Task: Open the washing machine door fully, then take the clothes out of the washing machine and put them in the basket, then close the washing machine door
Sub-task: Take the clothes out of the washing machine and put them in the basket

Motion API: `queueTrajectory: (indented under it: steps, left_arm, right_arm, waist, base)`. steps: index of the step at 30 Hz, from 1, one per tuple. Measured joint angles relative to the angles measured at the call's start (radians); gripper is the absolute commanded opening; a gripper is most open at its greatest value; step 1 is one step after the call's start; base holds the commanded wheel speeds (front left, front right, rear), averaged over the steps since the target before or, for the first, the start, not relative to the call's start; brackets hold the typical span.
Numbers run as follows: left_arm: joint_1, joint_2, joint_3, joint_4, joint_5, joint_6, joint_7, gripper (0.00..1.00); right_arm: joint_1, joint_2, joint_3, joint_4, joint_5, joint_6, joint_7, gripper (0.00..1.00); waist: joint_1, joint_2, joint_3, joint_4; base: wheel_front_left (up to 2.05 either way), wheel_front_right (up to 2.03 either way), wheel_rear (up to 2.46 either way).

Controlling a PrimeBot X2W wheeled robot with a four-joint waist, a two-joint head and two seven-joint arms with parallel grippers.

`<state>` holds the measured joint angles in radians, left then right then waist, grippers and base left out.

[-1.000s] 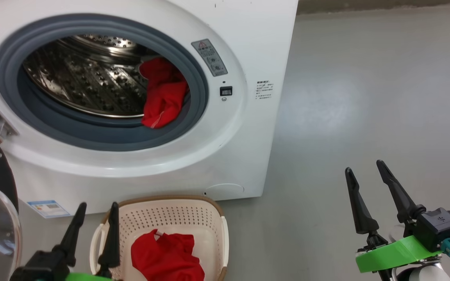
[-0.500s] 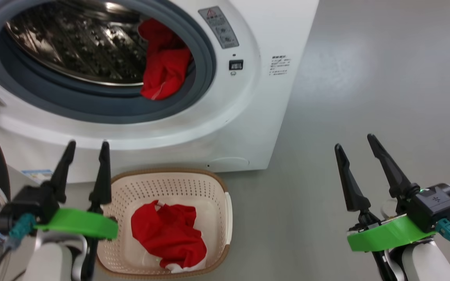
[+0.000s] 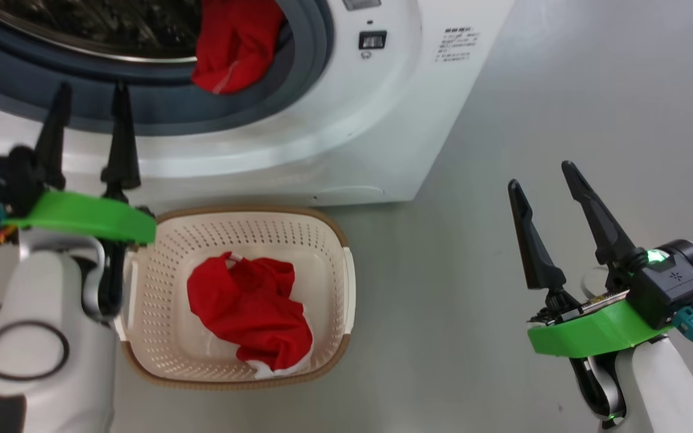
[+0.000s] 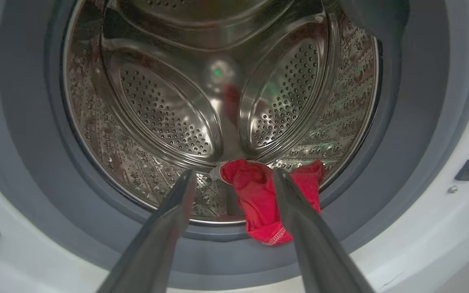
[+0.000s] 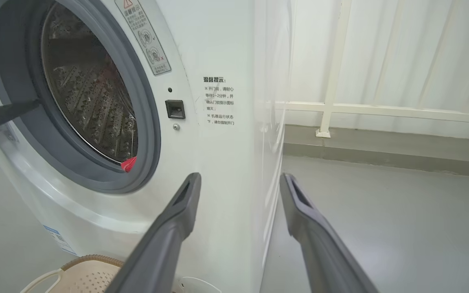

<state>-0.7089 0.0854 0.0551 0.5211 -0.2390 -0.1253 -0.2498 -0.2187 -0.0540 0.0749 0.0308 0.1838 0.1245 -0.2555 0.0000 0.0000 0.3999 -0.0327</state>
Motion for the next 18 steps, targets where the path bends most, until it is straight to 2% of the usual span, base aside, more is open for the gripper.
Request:
queueTrajectory:
  steps: [14, 18]
  left_arm:
    - [-0.278, 0.044, 0.018, 0.202, 0.004, 0.0, -0.005, 1.0]
    - [-0.363, 0.054, 0.017, 0.3, -0.003, 0.0, -0.007, 1.0]
  right_arm:
    - [-0.063, 0.0, 0.003, -0.001, 0.0, 0.0, 0.0, 1.0]
    - [-0.097, 0.0, 0.007, -0.001, 0.0, 0.0, 0.0, 1.0]
  waist:
    - [0.0, 0.0, 0.147, -0.032]
    - [0.0, 0.0, 0.177, -0.045]
  base:
    - [0.0, 0.0, 0.0]
    - [0.0, 0.0, 0.0]
